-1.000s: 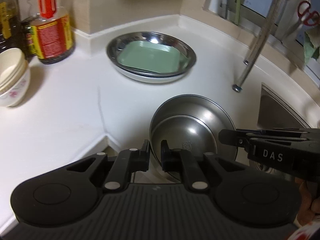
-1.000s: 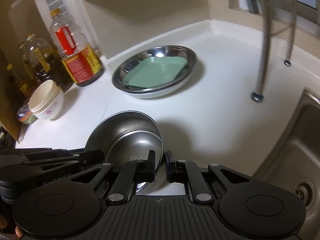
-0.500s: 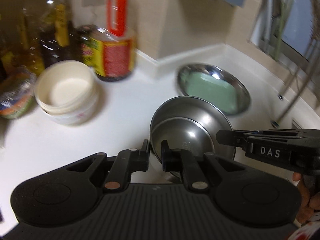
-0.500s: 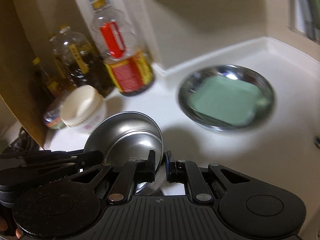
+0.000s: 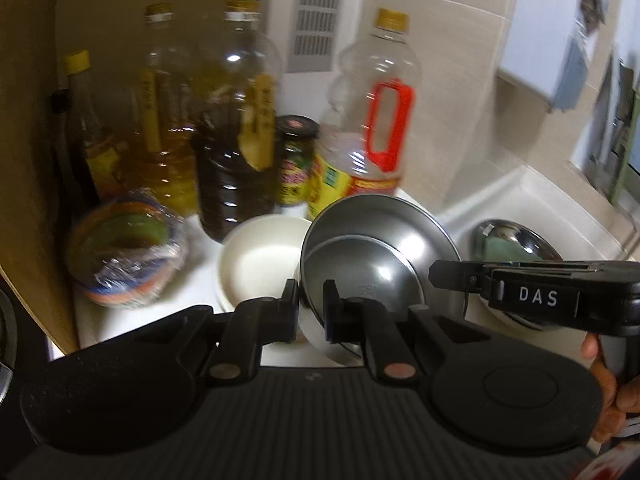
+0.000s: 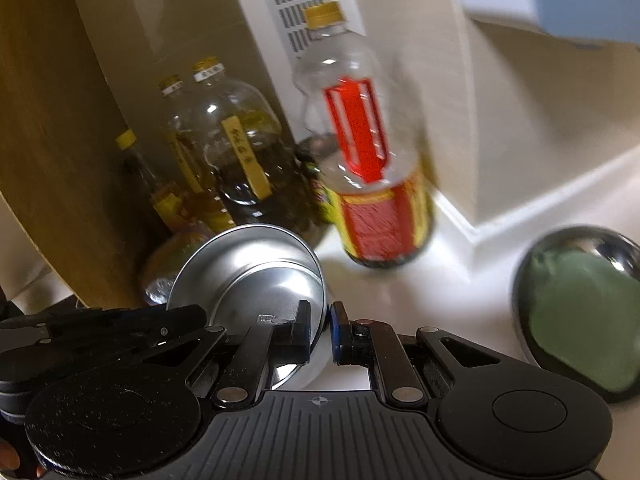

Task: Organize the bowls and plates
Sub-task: 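Carry the steel bowl with the left gripper and lower it onto the cream bowls, then open the left gripper to release the steel bowl, then withdraw the left gripper up from the bowl stack, then move both grippers back toward the rim of the bowl stack, then close the left gripper on the bowl stack rim while the right gripper grips it too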

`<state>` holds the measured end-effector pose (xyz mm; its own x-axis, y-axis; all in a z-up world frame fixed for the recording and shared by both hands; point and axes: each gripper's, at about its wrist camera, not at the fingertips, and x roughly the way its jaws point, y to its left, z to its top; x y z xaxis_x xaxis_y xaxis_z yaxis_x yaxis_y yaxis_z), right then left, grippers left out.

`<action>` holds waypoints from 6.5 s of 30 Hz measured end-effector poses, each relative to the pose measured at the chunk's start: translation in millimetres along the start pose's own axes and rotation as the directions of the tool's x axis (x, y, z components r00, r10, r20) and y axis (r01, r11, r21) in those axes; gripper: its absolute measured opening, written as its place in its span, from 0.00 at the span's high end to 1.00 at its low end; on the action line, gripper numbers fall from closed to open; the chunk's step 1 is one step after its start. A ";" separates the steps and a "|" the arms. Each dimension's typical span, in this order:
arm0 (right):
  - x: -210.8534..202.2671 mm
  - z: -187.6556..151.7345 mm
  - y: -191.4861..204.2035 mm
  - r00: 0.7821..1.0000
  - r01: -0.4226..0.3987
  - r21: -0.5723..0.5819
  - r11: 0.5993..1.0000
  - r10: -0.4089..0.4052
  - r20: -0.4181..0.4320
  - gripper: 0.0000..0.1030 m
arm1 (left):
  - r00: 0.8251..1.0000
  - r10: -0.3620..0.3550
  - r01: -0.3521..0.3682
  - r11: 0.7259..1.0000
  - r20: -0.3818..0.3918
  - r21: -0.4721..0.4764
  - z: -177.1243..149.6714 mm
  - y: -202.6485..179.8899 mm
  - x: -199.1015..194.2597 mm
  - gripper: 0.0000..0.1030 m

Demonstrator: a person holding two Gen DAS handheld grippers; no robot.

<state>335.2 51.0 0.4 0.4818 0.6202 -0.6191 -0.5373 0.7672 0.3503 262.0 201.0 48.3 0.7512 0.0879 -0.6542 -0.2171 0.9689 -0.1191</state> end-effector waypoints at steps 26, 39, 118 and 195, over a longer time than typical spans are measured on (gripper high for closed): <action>68.2 29.0 20.6 0.997 -0.020 -0.003 1.000 0.020 -0.071 0.90 | 0.999 0.014 -0.016 0.999 -0.038 -0.051 16.8 53.6 33.4 0.89; 81.8 27.6 14.4 0.992 -0.011 0.014 1.000 0.012 -0.122 0.90 | 0.996 0.006 -0.013 0.997 -0.083 -0.079 13.6 57.7 49.1 0.89; -177.6 -157.8 -86.6 0.986 0.147 0.066 0.987 -0.141 -0.083 0.33 | 0.988 -0.017 0.020 1.000 -0.155 0.015 -136.4 -92.1 -89.6 0.67; 69.7 20.9 -10.2 0.995 -0.095 -0.036 0.995 0.097 0.035 0.76 | 0.997 0.077 -0.080 0.990 -0.032 -0.116 12.6 57.7 43.2 0.67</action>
<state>388.7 89.7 -31.7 0.4517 0.6968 -0.5571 -0.6053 0.6981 0.3824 289.8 263.6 22.6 0.7117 0.1544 -0.6853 -0.3475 0.9252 -0.1524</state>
